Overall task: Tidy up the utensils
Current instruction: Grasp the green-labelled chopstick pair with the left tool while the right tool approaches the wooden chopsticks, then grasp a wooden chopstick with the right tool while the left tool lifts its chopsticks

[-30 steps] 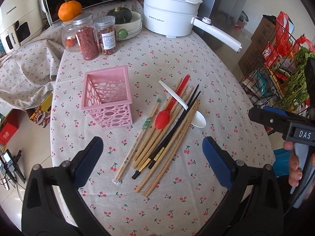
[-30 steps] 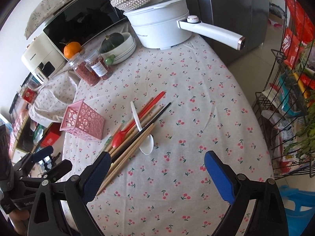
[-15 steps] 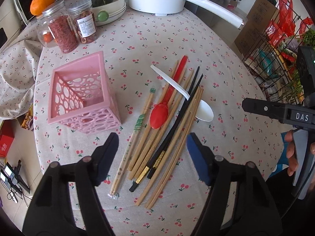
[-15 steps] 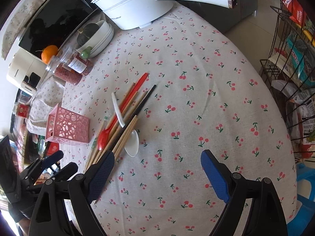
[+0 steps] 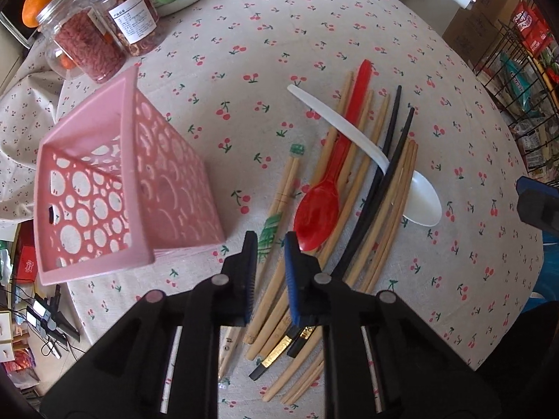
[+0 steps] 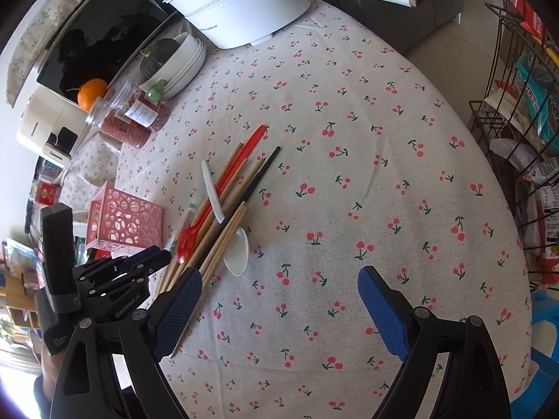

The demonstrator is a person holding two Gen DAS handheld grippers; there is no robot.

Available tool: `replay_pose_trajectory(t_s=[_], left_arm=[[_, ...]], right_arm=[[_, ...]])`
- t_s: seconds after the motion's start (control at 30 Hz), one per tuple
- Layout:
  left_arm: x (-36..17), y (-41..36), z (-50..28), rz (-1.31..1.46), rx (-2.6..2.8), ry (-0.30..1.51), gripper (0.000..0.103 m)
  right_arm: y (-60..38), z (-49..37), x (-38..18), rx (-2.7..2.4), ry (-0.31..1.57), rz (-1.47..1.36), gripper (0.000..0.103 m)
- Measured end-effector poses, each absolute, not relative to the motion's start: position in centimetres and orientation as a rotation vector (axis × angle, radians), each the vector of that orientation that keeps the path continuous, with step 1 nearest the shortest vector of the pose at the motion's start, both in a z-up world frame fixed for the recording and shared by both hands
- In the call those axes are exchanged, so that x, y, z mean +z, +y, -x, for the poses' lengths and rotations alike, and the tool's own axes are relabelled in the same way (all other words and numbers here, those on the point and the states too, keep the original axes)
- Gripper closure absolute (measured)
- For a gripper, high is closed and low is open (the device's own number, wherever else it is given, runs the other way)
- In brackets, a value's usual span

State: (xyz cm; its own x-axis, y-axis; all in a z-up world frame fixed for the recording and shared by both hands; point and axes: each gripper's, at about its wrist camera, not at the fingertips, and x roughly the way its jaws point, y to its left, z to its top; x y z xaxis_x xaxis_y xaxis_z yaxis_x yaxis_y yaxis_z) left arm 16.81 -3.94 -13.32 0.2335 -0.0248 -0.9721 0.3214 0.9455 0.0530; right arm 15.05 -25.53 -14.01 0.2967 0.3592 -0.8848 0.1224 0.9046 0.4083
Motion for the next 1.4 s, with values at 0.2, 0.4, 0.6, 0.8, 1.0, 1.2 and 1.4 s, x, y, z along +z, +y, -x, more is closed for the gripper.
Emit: replay_pose_trajectory(t_s=[0.2,0.4,0.6,0.8,1.0,1.2,1.4], left_arm=[[-14.6,-3.3,-17.3,-0.256,-0.206,1.332,0.086],[-14.8,-1.3,-17.6,-0.122,-0.221,1.339,0.088],[-13.1,0.6,-15.5,-0.065,-0.25,1.283,0.091],[-9.7,1.9,-12.9,-0.037,-0.294,1.211,0.092],[-9.1,2.1,-11.3,0.035,-0.319,1.183,0.092],[-8.7,3.3,-10.3,0.06,-0.331,1.172,0.092],[-8.7,3.9,-9.4,0.077,-0.341,1.174,0.092]], right_arm=[[-25.3,-15.0,-14.0,0.165,1.272,-0.431,0.011],[-24.6,-15.2,-14.7,0.173,1.3,-0.422,0.011],[-22.0,-15.4,-16.4,0.227,1.372,-0.403,0.011],[-19.1,-15.9,-17.9,0.264,1.399,-0.377,0.043],[-17.1,-16.6,-19.0,0.298,1.393,-0.414,0.072],[-16.5,-17.3,-19.8,0.299,1.374,-0.489,0.084],[-16.7,-17.2,-19.8,0.307,1.354,-0.533,0.091]])
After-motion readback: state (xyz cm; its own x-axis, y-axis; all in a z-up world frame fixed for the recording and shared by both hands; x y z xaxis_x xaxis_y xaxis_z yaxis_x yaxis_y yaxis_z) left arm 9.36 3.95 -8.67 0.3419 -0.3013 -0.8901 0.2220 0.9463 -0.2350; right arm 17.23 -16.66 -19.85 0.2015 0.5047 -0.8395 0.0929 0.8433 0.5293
